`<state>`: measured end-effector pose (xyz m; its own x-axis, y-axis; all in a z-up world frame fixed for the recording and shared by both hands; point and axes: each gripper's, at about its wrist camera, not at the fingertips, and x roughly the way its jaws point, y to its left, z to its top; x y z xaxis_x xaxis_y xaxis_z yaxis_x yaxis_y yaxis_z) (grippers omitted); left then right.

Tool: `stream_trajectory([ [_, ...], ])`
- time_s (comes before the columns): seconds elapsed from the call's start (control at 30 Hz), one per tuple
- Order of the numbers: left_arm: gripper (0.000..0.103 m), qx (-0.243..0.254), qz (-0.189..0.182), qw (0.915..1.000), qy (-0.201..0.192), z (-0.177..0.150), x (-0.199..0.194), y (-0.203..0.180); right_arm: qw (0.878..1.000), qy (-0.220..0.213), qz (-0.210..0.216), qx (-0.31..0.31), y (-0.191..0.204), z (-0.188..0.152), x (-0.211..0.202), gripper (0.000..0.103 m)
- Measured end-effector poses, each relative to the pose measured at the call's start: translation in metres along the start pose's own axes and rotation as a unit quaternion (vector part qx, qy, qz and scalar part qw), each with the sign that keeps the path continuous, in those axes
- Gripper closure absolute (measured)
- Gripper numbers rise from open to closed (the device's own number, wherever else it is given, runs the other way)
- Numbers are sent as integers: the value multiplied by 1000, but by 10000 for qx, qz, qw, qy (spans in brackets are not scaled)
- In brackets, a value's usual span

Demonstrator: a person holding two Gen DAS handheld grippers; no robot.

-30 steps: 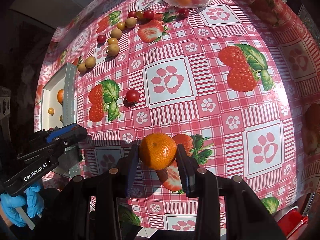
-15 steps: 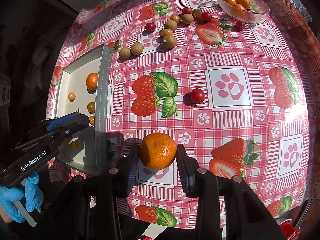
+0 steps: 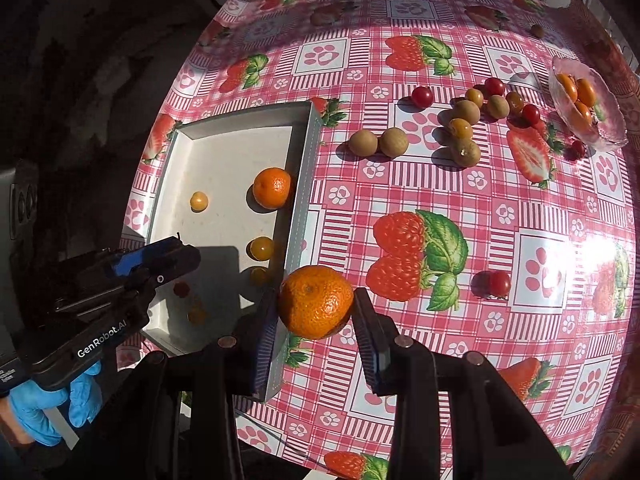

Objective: Organize fruits
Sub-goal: 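Carry the tomato and mandarin into the tray and open both grippers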

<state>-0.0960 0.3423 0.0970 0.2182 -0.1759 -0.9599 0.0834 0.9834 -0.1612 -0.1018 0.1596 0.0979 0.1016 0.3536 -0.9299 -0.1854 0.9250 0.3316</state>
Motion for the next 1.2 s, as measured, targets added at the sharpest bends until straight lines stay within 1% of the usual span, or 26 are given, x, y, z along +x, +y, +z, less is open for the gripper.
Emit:
stream_trajectory([
  [0.1, 81, -90, 98, 9999, -97, 16, 1, 18, 9998, 44, 26, -194, 15, 18, 9, 62],
  [0.23, 81, -199, 262, 9994, -130, 38, 13, 37, 9991, 95, 56, -404, 30, 47, 25, 62],
  [0.37, 81, -290, 380, 9988, -88, 58, 31, 50, 9989, 153, 94, -432, 40, 75, 46, 62],
  [0.53, 81, -318, 530, 9981, 41, 73, 55, 59, 9989, 218, 67, -420, 48, 101, 74, 62],
  [0.8, 81, -330, 745, 9962, 319, 80, 89, 69, 9984, 394, -127, -376, 48, 119, 114, 62],
  [0.9, 81, -251, 769, 9964, 260, 78, 91, 68, 9979, 472, -200, -394, 48, 121, 125, 61],
  [1.13, 77, -227, 688, 9969, 295, 78, 94, 71, 9975, 516, -184, -456, 48, 124, 127, 61],
  [1.2, 77, -224, 685, 9969, 321, 79, 93, 71, 9979, 486, -135, -415, 46, 127, 125, 58],
])
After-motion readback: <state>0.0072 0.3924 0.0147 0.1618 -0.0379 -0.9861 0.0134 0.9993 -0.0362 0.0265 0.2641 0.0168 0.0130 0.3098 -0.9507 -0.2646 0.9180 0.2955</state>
